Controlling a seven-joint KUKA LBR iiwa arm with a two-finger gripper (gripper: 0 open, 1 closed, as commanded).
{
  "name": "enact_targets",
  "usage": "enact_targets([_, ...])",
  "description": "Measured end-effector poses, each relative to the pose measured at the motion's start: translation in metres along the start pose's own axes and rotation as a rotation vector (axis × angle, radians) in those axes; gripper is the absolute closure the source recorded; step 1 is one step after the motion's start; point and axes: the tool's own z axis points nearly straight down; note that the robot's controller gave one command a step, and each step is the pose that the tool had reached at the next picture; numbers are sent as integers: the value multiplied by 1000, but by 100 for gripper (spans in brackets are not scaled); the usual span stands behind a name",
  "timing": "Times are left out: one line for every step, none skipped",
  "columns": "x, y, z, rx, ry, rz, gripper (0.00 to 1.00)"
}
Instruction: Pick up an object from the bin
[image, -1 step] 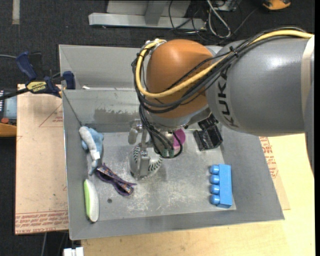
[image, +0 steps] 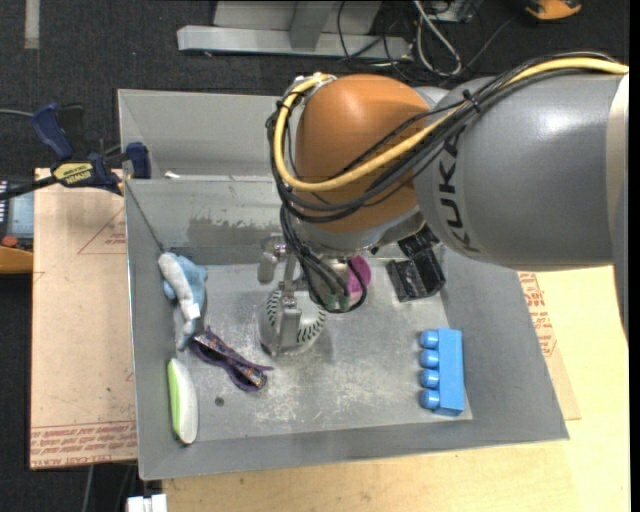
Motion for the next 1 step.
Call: enact_targets([13, 10, 89, 0, 1, 155, 0])
